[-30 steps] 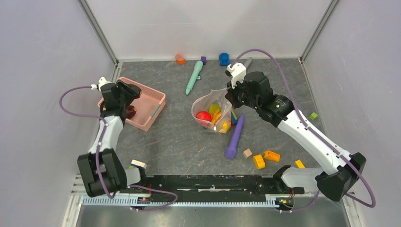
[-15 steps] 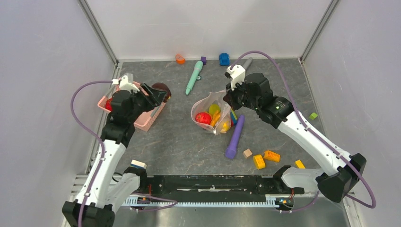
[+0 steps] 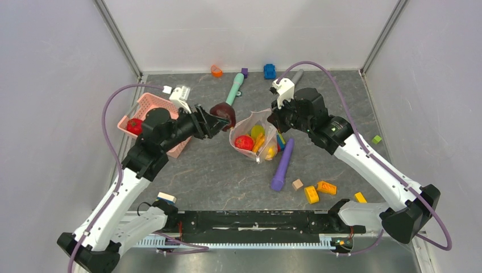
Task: Place the food in the zip-top bag and seal the zipper
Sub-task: Place the fake fruit in the zipper food storage bag.
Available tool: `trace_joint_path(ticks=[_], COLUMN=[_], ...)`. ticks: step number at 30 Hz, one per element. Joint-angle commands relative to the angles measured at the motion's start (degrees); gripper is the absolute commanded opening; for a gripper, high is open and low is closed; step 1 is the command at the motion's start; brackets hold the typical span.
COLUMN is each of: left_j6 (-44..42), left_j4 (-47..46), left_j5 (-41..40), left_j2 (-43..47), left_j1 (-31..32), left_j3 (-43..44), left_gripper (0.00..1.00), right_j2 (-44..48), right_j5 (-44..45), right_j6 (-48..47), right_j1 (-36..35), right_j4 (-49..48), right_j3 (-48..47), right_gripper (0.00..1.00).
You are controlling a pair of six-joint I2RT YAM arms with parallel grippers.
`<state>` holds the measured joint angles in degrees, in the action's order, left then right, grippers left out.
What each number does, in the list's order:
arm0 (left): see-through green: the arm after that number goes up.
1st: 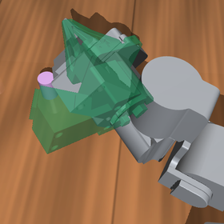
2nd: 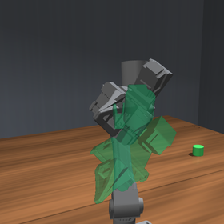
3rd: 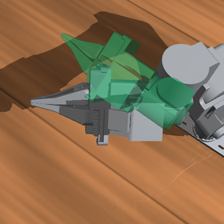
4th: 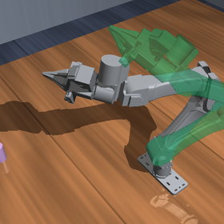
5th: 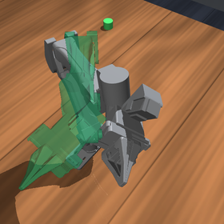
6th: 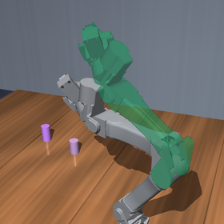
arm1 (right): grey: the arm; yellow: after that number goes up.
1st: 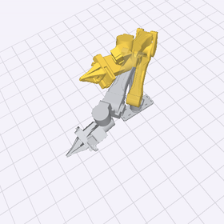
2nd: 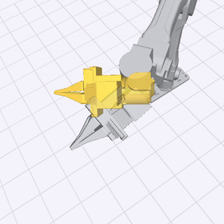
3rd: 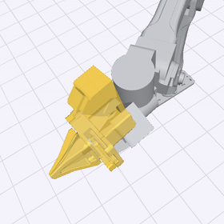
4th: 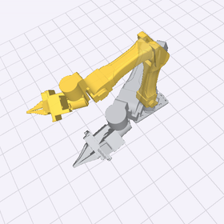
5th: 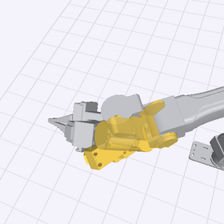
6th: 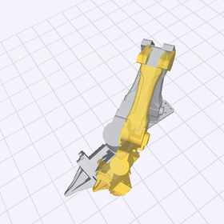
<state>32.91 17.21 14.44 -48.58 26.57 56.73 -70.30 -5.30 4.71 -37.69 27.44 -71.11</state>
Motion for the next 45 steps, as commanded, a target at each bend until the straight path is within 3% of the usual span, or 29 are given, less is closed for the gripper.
trace_joint_path(ticks=[1, 10, 16, 24, 29, 35, 45], left_j6=[-3.86, -5.82, -11.31, -12.26, -13.1, -13.42, -13.16], left_j4=[-5.3, -7.27, -3.61, -2.47, 2.18, 6.23, 6.38], left_j5=[4.79, 6.25, 6.36, 0.49, -11.6, -20.73, -21.14], left_j2=[-1.9, -4.52, -5.56, -8.99, -12.46, -13.75, -15.46], left_j1=[5.42, 12.29, 18.19, 21.6, 22.91, 22.93, 23.0], left_j3=[2.48, 4.1, 3.29, 1.62, 3.39, 3.83, 4.04], left_gripper=[0.07, 0.11, 0.27, 0.3, 0.3, 0.33, 0.4], right_j2=[1.61, 1.48, 1.57, 1.75, 1.74, 1.85, 1.75], right_j5=[-0.07, 0.25, 0.22, 0.5, 0.41, 0.64, 0.39], right_j6=[0.04, -0.28, 0.03, 0.12, 0.0, 0.0, -0.03], right_j1=[0.25, 0.25, 0.27, 0.25, 0.27, 0.25, 0.25], right_j4=[-1.7, -1.62, -1.6, -1.16, -1.15, -1.15, -1.13], right_j3=[-0.13, -0.17, -0.38, -0.52, -0.47, -0.19, -0.33], right_gripper=[0.0, 0.0, 0.0, 0.0, 0.0, 0.0, 0.0])
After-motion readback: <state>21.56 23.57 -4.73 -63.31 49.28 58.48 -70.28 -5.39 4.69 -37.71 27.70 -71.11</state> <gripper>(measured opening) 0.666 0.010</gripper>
